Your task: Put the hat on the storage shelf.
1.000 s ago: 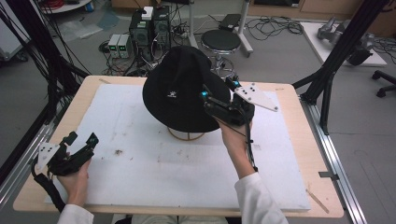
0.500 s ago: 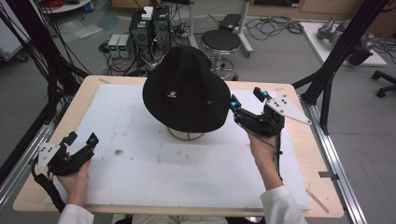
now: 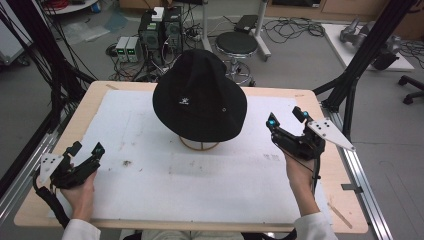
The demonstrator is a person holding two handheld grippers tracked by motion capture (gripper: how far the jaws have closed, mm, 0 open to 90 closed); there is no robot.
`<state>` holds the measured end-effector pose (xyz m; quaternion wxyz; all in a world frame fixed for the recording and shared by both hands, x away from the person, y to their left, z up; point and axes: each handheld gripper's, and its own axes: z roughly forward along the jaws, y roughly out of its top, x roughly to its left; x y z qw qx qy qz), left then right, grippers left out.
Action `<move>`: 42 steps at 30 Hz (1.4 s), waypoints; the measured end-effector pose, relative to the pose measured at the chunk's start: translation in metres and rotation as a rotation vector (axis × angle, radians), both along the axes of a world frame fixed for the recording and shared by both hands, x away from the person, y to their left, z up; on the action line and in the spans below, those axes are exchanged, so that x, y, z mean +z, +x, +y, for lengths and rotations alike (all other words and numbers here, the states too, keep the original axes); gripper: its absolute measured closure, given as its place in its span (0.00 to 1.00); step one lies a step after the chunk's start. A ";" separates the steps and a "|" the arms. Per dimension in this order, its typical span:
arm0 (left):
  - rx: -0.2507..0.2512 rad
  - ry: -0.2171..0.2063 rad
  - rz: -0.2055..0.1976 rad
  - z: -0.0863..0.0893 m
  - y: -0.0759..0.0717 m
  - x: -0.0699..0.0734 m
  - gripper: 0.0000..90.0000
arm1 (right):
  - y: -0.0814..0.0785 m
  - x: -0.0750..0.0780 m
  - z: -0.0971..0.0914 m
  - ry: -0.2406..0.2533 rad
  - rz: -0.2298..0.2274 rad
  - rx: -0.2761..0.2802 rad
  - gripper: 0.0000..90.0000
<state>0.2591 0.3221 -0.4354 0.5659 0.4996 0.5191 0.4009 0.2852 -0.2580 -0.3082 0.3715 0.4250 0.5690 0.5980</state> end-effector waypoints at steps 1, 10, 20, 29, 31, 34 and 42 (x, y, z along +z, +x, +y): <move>0.000 0.000 0.000 0.000 0.000 0.000 0.25 | -0.001 -0.002 -0.002 0.004 0.006 -0.006 0.22; -0.002 0.004 0.003 -0.001 0.000 0.000 0.25 | -0.005 -0.016 -0.013 0.000 0.039 -0.027 0.20; -0.002 0.002 0.001 -0.001 0.000 0.000 0.25 | -0.008 -0.036 -0.018 -0.023 0.124 -0.052 0.20; -0.002 0.005 0.001 -0.002 0.000 0.000 0.25 | -0.009 -0.060 -0.023 -0.020 0.180 -0.072 0.20; -0.002 0.003 0.001 -0.002 0.001 0.000 0.25 | -0.009 -0.065 -0.024 -0.025 0.189 -0.078 0.19; -0.003 0.004 -0.001 -0.002 0.001 0.000 0.25 | -0.009 -0.070 -0.025 -0.028 0.201 -0.092 0.19; -0.009 0.007 0.003 -0.003 0.002 0.000 0.25 | -0.009 -0.084 -0.029 -0.050 0.208 -0.118 0.16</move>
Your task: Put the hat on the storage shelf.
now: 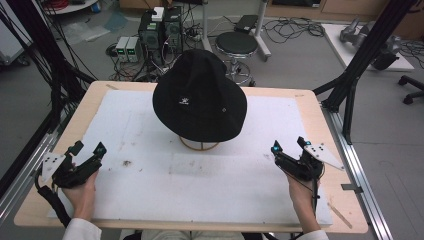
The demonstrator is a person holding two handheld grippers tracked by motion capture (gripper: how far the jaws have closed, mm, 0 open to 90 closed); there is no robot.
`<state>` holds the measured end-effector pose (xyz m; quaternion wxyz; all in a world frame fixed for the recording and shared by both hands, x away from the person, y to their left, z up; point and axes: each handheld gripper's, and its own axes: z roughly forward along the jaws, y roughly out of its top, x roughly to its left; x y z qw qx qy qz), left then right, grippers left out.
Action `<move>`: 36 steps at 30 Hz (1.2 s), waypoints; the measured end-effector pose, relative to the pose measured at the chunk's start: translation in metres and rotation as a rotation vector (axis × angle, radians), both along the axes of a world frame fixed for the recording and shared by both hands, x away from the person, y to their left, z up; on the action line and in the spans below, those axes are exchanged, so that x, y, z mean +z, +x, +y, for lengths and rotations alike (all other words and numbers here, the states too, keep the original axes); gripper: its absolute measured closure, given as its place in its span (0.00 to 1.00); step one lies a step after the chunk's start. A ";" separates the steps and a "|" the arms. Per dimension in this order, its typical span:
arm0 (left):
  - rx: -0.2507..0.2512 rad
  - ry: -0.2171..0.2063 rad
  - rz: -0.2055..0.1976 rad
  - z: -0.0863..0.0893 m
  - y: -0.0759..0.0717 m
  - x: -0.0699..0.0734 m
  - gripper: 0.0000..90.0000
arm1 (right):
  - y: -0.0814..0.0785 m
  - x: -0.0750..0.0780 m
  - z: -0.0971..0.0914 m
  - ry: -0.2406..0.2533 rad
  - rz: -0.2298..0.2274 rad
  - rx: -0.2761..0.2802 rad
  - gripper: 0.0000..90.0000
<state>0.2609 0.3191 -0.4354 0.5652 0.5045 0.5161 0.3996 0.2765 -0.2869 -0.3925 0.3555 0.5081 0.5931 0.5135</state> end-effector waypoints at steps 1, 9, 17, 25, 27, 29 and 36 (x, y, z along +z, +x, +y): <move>0.000 0.000 -0.001 0.000 0.000 0.000 0.25 | 0.000 -0.003 0.000 -0.003 -0.005 -0.007 0.15; -0.003 -0.001 0.000 -0.001 0.000 0.000 0.25 | -0.002 -0.016 -0.004 0.006 0.006 -0.021 0.14; -0.010 -0.007 -0.002 -0.002 0.000 0.000 0.25 | -0.006 -0.034 -0.009 0.006 0.033 -0.045 0.13; -0.009 -0.013 -0.004 -0.001 -0.001 0.000 0.25 | -0.004 -0.043 -0.011 0.005 0.057 -0.053 0.13; -0.010 -0.015 -0.002 -0.001 -0.001 0.000 0.25 | -0.004 -0.045 -0.010 0.001 0.068 -0.050 0.13; -0.010 -0.017 -0.002 -0.002 0.000 0.000 0.25 | -0.003 -0.045 -0.010 -0.004 0.068 -0.054 0.13; -0.024 -0.021 0.001 -0.004 0.002 0.000 0.25 | -0.005 -0.048 -0.010 -0.015 0.068 -0.059 0.13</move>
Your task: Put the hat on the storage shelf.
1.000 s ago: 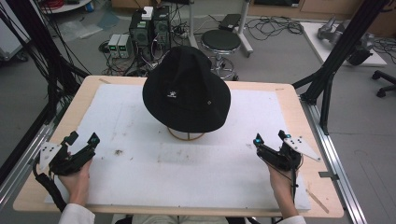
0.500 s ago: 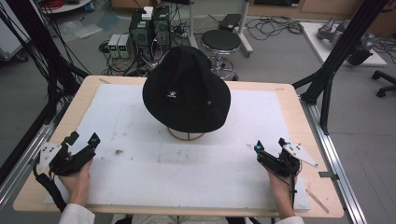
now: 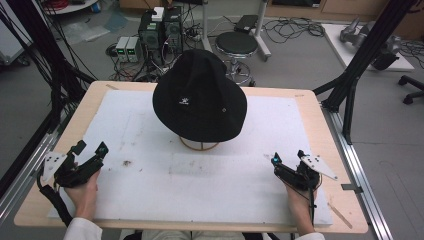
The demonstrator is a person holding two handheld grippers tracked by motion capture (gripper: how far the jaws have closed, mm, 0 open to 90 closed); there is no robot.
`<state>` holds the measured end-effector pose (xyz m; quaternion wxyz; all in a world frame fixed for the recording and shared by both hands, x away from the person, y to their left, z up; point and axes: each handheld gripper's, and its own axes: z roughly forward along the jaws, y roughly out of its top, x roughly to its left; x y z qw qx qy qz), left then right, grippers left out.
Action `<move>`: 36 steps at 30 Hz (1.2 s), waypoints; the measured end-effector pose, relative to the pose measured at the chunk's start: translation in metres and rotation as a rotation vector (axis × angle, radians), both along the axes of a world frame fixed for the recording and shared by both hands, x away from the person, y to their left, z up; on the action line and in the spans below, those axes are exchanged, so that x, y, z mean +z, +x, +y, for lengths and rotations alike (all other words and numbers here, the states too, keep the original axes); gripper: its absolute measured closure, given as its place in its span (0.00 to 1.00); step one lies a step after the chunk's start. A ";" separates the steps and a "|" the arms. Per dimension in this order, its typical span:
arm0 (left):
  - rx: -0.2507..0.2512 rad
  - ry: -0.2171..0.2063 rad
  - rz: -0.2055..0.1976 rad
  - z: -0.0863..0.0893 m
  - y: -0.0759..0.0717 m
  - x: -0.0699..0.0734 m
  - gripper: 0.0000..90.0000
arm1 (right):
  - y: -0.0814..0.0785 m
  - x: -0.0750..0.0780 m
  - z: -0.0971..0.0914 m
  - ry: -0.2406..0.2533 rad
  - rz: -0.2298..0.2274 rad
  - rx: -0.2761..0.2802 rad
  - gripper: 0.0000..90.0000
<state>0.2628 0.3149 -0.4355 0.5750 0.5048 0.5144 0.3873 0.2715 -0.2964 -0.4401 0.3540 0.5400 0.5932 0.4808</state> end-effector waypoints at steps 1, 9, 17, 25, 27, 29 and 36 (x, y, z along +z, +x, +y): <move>-0.002 -0.003 -0.001 -0.001 0.000 0.000 0.25 | -0.001 0.000 0.000 -0.003 0.001 -0.001 0.13; -0.008 0.000 -0.004 -0.003 -0.001 0.001 0.25 | -0.003 0.001 -0.002 -0.006 -0.002 -0.002 0.13; -0.016 -0.007 0.005 -0.002 0.001 0.000 0.25 | -0.001 -0.001 -0.001 -0.003 0.020 0.007 0.13; -0.024 -0.013 0.010 -0.001 0.000 0.000 0.25 | -0.002 -0.001 0.000 -0.004 0.032 0.013 0.13; -0.025 -0.014 0.016 0.000 0.001 -0.001 0.25 | -0.002 -0.001 0.000 -0.005 0.032 0.013 0.13; -0.028 -0.024 0.027 0.000 0.001 -0.001 0.25 | -0.002 -0.002 0.000 -0.003 0.039 0.013 0.13; -0.033 -0.031 0.049 0.002 -0.002 -0.001 0.26 | -0.004 -0.004 -0.001 0.001 0.072 0.026 0.13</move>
